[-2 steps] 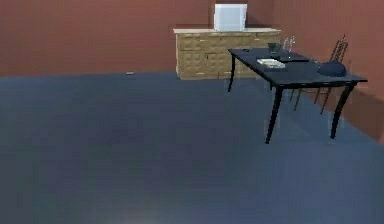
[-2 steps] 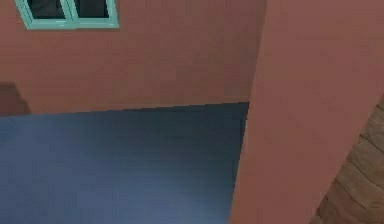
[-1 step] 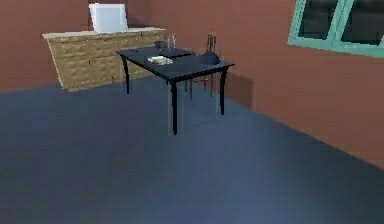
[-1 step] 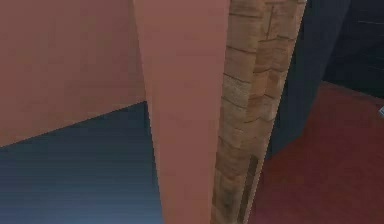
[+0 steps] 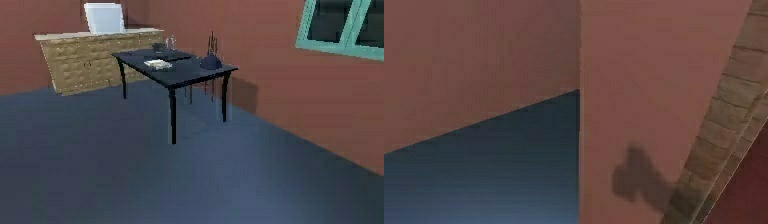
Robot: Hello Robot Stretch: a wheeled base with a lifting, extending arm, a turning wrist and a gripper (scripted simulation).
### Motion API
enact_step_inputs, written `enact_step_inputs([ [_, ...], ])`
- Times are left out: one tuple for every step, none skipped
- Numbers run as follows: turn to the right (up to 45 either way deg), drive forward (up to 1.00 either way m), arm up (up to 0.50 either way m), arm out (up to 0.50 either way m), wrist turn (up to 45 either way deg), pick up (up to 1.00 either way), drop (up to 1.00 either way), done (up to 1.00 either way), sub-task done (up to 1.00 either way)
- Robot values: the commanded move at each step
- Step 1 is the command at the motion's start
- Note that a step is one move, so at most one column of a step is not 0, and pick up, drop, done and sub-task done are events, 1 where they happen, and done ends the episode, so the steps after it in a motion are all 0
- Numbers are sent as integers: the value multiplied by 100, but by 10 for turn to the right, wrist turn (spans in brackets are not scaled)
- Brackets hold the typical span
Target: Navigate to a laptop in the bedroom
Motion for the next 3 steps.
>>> enact_step_inputs([
  [-360, 0, 0, 0, 0, 0, 0, 0, 0],
  [0, 10, 0, 0, 0, 0, 0, 0, 0],
  [420, 0, 0, 0, 0, 0, 0, 0, 0],
])
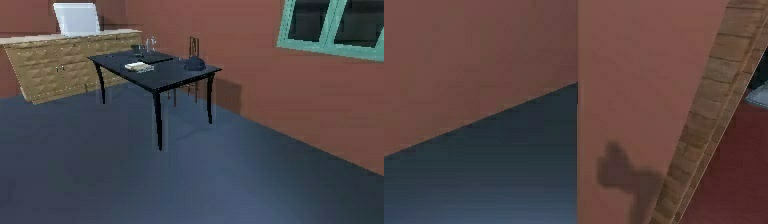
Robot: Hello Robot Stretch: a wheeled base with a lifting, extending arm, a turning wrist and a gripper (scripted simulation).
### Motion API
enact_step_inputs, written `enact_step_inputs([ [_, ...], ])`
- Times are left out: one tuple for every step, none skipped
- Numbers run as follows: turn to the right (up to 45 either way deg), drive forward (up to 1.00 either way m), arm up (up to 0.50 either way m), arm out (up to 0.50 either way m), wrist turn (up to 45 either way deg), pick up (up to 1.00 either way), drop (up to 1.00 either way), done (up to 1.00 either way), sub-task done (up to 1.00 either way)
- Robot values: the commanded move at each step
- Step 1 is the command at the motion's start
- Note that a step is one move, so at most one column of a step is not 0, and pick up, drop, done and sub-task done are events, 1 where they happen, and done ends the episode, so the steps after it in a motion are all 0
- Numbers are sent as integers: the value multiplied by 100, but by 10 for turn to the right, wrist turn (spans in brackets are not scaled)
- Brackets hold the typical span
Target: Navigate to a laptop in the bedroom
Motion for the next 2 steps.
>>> enact_step_inputs([
  [30, 0, 0, 0, 0, 0, 0, 0, 0],
  [0, 100, 0, 0, 0, 0, 0, 0, 0],
])
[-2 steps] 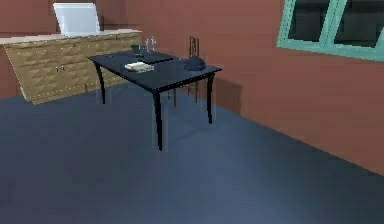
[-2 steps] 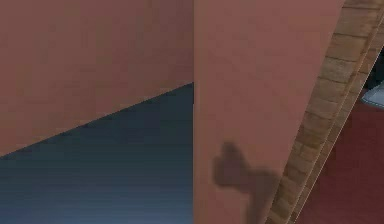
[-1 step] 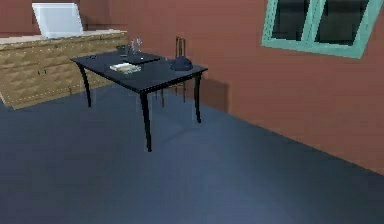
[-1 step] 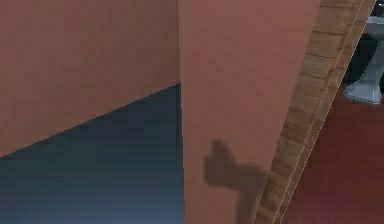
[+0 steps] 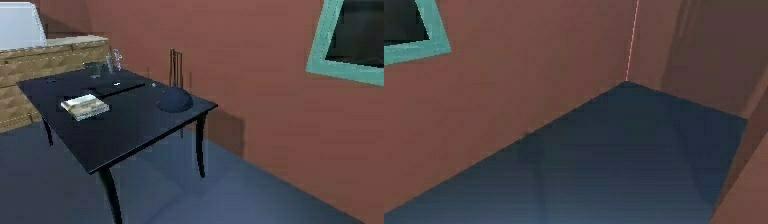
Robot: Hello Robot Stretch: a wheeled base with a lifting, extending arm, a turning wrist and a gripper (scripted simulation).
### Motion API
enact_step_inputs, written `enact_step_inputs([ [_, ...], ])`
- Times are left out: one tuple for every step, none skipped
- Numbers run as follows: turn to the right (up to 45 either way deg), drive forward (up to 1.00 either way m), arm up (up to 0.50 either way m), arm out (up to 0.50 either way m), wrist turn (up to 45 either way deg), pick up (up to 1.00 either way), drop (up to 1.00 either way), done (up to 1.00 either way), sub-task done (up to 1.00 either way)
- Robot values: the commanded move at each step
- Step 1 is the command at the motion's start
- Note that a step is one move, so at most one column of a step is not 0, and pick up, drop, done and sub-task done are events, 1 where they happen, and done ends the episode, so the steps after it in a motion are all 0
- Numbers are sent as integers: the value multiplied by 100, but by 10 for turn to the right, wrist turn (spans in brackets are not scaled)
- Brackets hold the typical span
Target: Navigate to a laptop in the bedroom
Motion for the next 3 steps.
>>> enact_step_inputs([
  [0, 50, 0, 0, 0, 0, 0, 0, 0],
  [-270, 0, 0, 0, 0, 0, 0, 0, 0],
  [0, 0, 0, 0, 0, 0, 0, 100, 0],
])
